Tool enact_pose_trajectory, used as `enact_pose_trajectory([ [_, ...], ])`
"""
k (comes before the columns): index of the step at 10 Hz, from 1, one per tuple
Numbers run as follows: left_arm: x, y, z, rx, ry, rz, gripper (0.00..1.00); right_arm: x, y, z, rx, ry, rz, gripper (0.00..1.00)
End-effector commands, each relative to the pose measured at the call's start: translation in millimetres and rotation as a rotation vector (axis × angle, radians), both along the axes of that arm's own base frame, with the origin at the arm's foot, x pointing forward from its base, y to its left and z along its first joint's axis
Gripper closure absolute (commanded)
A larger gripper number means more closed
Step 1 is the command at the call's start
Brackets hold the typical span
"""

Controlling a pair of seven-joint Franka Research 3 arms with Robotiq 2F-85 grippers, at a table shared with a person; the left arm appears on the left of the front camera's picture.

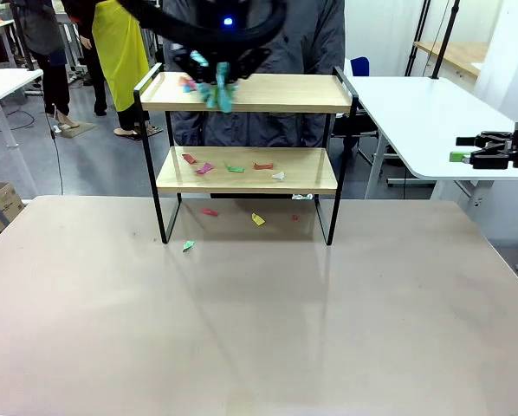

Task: Clean the shelf.
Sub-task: Clean the specific section of the Shelf indicated by the human with the Duster.

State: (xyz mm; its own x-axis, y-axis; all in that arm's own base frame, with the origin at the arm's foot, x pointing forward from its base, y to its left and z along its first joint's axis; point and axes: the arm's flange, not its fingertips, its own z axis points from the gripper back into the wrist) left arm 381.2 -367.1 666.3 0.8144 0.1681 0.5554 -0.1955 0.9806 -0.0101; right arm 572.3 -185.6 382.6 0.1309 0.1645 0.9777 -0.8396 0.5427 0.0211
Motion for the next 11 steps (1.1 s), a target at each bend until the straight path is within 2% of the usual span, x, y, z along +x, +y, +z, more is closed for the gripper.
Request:
enact_pose_trajectory([
  [1, -10, 39, -4, 0.095, 0.023, 0.03, 0.87, -1, 5, 7, -0.004, 0.014, -0.019, 0.0],
  [5, -17, 82, -2, 0.247, 0.009, 0.071, 0.87, -1, 5, 7, -0.004, 0.014, -0.019, 0.0],
  [8, -28, 80, 12, 0.142, -0.062, -0.068, 0.87, -1, 5, 7, -0.004, 0.014, -0.019, 0.0],
  [9, -18, 68, 9, 0.195, -0.006, 0.02, 0.87, -1, 5, 7, -0.004, 0.014, -0.019, 0.0],
  [11, -18, 68, 9, 0.195, -0.006, 0.02, 0.87, -1, 5, 7, -0.004, 0.014, -0.019, 0.0],
])
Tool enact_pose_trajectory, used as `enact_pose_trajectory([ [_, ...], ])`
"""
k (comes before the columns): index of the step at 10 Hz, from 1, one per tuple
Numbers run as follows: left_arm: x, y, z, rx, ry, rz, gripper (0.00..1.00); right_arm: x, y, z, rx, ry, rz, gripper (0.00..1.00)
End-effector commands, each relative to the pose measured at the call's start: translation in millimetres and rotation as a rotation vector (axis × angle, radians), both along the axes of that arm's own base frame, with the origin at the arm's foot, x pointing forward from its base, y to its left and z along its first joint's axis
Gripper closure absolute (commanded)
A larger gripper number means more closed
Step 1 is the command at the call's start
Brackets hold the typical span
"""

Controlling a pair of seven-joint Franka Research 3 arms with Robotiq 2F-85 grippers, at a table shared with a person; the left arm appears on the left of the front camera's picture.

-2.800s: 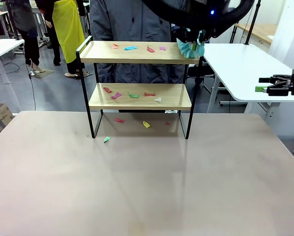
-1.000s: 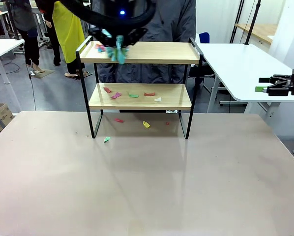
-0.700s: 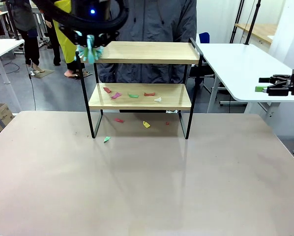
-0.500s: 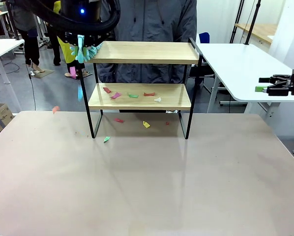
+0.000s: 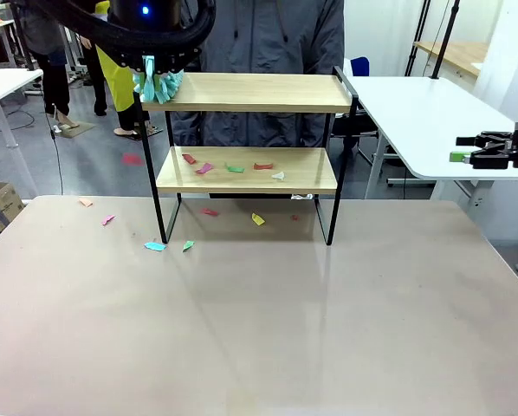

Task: Clean the shelf.
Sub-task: Clean the specific section of the Shelf indicated by the human with the Duster.

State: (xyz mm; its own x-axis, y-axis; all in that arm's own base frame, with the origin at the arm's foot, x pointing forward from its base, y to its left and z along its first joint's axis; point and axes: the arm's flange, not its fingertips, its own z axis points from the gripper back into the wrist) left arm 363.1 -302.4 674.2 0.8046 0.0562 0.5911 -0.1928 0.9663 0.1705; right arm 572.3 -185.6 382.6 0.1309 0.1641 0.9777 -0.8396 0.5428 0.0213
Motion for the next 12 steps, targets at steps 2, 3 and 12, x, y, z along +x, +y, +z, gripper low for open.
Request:
enact_pose_trajectory([
  [2, 0, 3, 1, 0.006, 0.01, 0.025, 0.87, -1, 5, 7, -0.005, 0.014, -0.019, 0.0],
  [3, 0, 3, 1, 0.006, 0.01, 0.025, 0.87, -1, 5, 7, -0.005, 0.014, -0.019, 0.0],
  [12, -61, 96, 60, -0.377, -0.178, -0.648, 0.87, -1, 5, 7, -0.005, 0.014, -0.019, 0.0],
])
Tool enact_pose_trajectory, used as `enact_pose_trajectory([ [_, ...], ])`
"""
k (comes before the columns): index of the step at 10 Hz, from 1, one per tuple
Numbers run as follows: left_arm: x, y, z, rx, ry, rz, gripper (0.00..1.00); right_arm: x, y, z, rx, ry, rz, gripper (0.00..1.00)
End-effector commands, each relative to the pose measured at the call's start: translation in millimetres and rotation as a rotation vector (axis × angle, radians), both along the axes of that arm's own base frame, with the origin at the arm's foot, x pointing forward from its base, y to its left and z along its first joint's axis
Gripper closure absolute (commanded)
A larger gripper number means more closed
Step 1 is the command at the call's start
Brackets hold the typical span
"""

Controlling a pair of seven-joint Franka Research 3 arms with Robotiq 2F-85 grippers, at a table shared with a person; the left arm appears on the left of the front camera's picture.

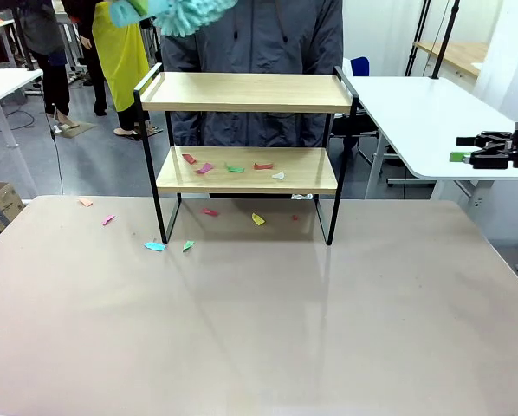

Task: Clean the shelf.
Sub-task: Clean the specific section of the Shelf indicated by the human with the Duster.

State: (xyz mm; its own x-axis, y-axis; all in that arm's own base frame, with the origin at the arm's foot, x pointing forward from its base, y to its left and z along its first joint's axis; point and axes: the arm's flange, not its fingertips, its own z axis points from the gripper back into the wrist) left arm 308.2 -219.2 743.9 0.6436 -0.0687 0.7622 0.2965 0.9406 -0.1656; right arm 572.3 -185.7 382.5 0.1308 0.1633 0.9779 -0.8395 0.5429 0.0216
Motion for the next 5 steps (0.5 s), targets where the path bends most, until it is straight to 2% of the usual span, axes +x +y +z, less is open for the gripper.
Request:
enact_pose_trajectory([
  [1, -14, 18, -4, 0.015, 0.02, -0.287, 0.87, -1, 5, 7, -0.006, 0.015, -0.019, 0.0],
  [2, -21, 22, 1, 0.054, 0.027, -0.41, 0.87, -1, 5, 7, -0.006, 0.015, -0.019, 0.0],
  [5, -37, 22, 11, 0.208, 0.07, -0.685, 0.87, -1, 5, 7, -0.006, 0.015, -0.019, 0.0],
])
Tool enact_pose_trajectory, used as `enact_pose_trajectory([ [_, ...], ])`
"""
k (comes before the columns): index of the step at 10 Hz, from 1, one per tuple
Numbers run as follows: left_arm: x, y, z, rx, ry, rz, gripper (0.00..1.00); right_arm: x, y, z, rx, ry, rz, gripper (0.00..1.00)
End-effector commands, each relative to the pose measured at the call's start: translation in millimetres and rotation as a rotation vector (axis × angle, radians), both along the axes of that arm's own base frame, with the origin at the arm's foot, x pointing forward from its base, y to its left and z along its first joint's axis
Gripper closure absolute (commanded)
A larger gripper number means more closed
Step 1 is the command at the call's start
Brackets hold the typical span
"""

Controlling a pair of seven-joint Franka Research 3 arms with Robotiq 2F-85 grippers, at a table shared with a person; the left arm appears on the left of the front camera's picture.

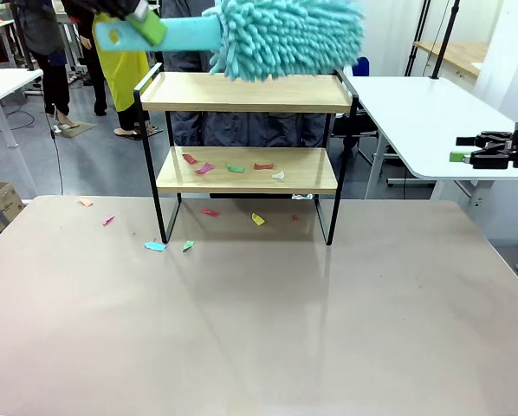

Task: Clean the shelf.
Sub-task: Clean the specific section of the Shelf indicated by the human with the Duster.

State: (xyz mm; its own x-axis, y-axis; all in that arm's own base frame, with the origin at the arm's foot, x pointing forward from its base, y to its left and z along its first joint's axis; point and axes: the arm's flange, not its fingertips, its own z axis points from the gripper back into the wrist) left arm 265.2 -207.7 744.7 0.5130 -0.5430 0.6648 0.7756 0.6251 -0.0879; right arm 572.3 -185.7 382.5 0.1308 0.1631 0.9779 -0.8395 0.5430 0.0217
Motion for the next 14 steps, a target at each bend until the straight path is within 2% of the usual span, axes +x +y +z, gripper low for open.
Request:
enact_pose_trajectory([
  [1, 2, 10, 6, 0.132, -0.025, -0.2, 0.87, -1, 5, 7, -0.006, 0.015, -0.018, 0.0],
  [2, 0, 10, -2, 0.208, -0.026, -0.284, 0.87, -1, 5, 7, -0.006, 0.015, -0.018, 0.0],
  [4, 9, 17, -21, 0.336, 0.011, -0.306, 0.87, -1, 5, 7, -0.006, 0.015, -0.018, 0.0],
  [5, 15, 24, -39, 0.449, 0.03, -0.309, 0.87, -1, 5, 7, -0.006, 0.015, -0.018, 0.0],
  [8, 31, 53, -89, 0.654, 0.087, -0.391, 0.87, -1, 5, 7, -0.006, 0.015, -0.018, 0.0],
  [11, 44, 75, -120, 0.699, 0.193, -0.521, 0.87, -1, 5, 7, -0.006, 0.015, -0.018, 0.0],
  [12, 51, 83, -127, 0.724, 0.23, -0.51, 0.87, -1, 5, 7, -0.006, 0.015, -0.018, 0.0],
  [13, 54, 91, -131, 0.704, 0.225, -0.494, 0.87, -1, 5, 7, -0.006, 0.015, -0.018, 0.0],
  [14, 59, 93, -135, 0.675, 0.198, -0.427, 0.87, -1, 5, 7, -0.006, 0.015, -0.018, 0.0],
])
